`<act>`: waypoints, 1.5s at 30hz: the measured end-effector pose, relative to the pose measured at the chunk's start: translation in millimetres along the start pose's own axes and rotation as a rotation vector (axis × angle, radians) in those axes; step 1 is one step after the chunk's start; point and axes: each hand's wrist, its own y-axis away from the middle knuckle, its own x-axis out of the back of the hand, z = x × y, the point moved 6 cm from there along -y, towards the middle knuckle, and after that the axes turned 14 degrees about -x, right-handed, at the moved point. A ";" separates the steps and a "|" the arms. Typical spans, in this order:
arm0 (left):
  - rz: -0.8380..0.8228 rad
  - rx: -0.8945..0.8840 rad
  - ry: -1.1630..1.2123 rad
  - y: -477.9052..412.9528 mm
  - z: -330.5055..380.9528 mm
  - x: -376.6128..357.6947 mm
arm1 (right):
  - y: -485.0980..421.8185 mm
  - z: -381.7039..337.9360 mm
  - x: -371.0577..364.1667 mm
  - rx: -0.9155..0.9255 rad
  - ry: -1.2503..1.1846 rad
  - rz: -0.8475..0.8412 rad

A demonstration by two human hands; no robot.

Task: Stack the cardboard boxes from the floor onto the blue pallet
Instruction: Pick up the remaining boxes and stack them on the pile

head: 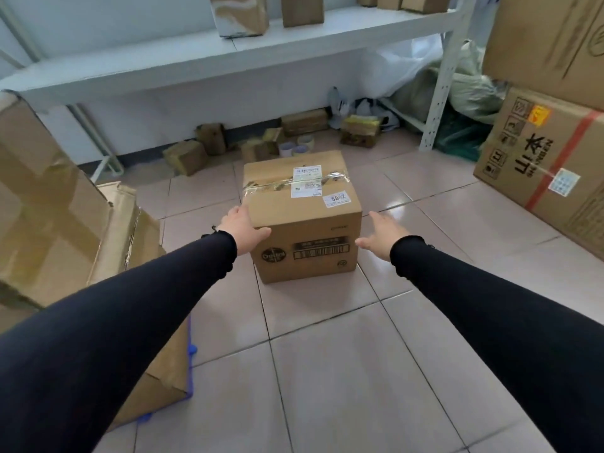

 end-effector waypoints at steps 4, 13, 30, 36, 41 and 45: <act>0.087 0.123 0.329 -10.9 -18.5 -23.0 | -25.9 -3.3 -19.0 0.010 -0.169 -0.105; 0.286 0.318 0.819 -16.7 -34.7 -49.2 | -57.7 2.2 -55.8 -0.074 -0.682 -0.273; 0.586 -0.021 0.994 69.0 86.5 184.6 | 72.2 -96.3 140.0 0.300 -0.948 0.155; 0.762 -0.205 0.991 163.6 112.3 346.8 | 190.7 -184.7 252.3 0.516 -0.972 0.337; 0.878 -0.279 0.967 254.4 82.2 437.4 | 277.9 -270.9 251.1 0.651 -1.003 0.293; 0.978 -0.205 0.871 322.1 17.1 476.3 | 334.0 -333.6 210.8 0.712 -1.040 0.163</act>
